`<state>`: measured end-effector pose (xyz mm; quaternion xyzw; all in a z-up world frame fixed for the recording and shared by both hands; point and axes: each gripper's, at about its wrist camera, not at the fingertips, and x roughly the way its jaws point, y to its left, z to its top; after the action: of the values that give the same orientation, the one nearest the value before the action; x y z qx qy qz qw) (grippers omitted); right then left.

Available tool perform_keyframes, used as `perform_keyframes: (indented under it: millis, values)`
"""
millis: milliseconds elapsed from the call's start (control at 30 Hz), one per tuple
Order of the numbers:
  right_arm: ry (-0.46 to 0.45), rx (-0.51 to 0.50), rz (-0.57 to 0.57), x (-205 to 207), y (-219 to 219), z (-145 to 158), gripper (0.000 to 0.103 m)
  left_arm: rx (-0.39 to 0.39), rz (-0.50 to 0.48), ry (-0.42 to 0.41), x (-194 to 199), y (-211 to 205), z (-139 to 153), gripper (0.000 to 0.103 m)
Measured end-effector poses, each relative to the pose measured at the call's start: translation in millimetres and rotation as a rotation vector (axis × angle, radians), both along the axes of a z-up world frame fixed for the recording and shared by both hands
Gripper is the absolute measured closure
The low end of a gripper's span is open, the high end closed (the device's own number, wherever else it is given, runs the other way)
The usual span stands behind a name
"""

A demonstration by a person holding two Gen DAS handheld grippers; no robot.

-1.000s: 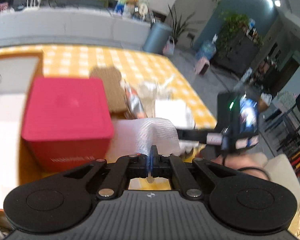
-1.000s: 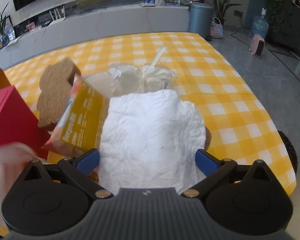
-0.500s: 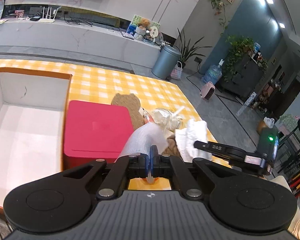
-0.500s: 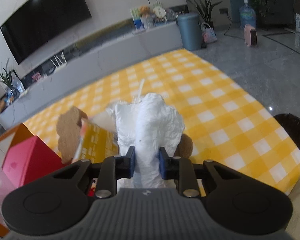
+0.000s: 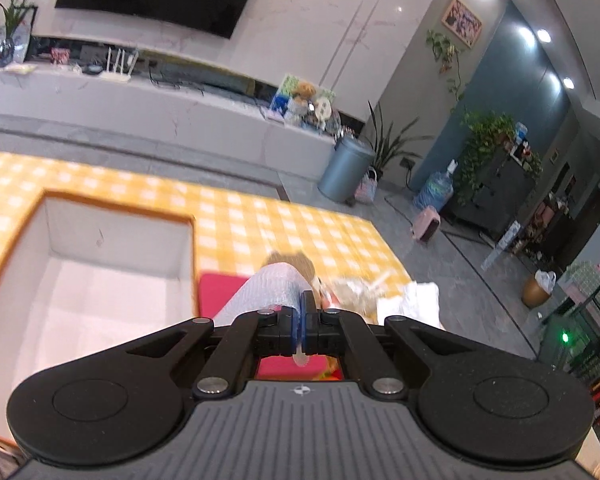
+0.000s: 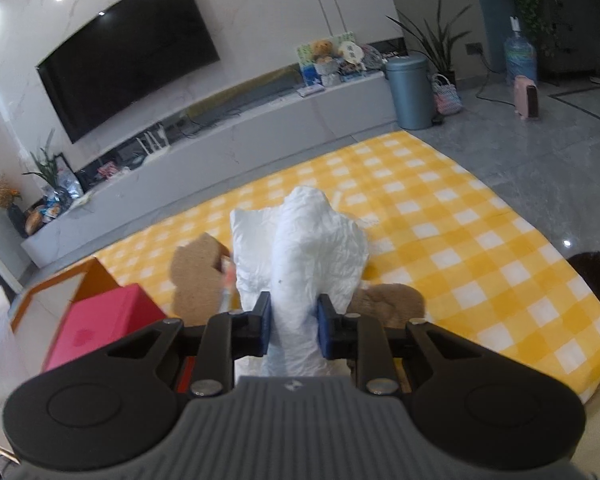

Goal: Organize soft objects
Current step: 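Carry the white towel with the right gripper over the white box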

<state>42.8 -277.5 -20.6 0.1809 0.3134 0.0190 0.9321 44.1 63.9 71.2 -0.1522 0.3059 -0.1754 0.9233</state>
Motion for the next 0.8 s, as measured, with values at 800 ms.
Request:
perform_keyframes:
  millis: [800]
  values:
    - [-0.147, 0.039, 0.295, -25, 152, 50, 0.081, -0.054, 0.103, 0.178, 45, 116, -73, 0.101]
